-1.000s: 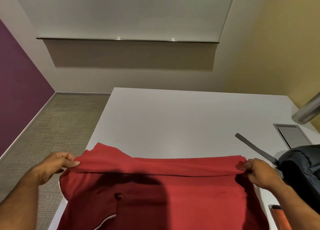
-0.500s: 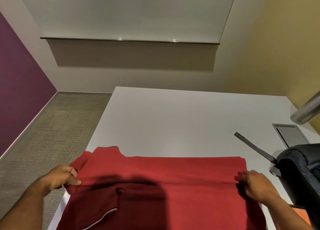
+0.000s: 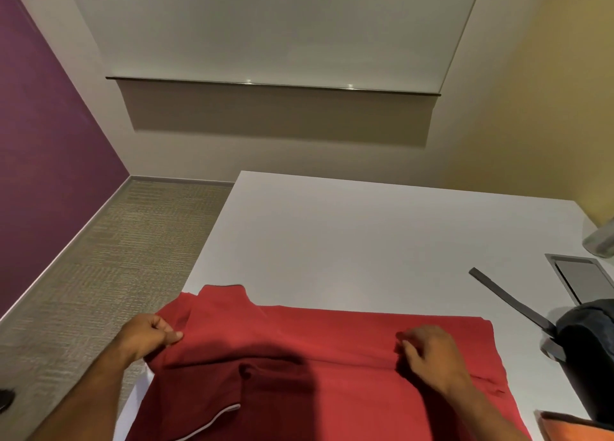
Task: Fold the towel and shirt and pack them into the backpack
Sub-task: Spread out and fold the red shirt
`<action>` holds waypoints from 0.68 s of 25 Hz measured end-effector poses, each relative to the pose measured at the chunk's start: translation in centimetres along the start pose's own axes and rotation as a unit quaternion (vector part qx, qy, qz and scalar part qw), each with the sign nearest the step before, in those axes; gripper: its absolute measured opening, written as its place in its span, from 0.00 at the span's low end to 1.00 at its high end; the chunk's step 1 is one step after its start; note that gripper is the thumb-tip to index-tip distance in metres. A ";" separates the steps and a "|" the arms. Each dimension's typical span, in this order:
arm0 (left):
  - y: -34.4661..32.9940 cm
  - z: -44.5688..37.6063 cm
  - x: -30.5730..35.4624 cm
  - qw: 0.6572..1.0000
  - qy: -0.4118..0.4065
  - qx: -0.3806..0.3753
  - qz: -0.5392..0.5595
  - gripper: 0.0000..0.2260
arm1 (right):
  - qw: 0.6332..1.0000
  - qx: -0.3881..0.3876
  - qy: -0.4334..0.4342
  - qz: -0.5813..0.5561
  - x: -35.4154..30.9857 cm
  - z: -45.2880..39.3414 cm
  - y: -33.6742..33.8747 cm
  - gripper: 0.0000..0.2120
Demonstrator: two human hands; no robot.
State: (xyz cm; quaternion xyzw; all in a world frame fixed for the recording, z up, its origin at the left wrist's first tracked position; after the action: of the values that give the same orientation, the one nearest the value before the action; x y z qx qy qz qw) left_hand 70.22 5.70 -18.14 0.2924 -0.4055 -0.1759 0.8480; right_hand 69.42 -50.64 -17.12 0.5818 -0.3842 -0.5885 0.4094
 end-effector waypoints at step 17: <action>-2.8 -6.8 8.3 0.970 -0.015 0.034 -0.239 0.20 | 0.960 -0.130 0.014 -0.248 -24.1 -10.3 -11.0 0.11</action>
State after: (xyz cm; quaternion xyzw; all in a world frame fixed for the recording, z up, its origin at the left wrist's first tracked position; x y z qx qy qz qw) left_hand 80.47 1.52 -18.47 0.4066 -0.3426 -0.3641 0.7647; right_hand 79.05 -23.93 -18.74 0.6085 -0.1423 -0.7085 0.3278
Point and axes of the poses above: each hand's wrist, its own z-axis away from the middle knuckle, its own y-axis out of the back of the hand, x = y × z, the point moved 5 cm from there along -z, towards the middle knuckle, and after that the axes turned 3 degrees about -y, right-handed, at the moved point
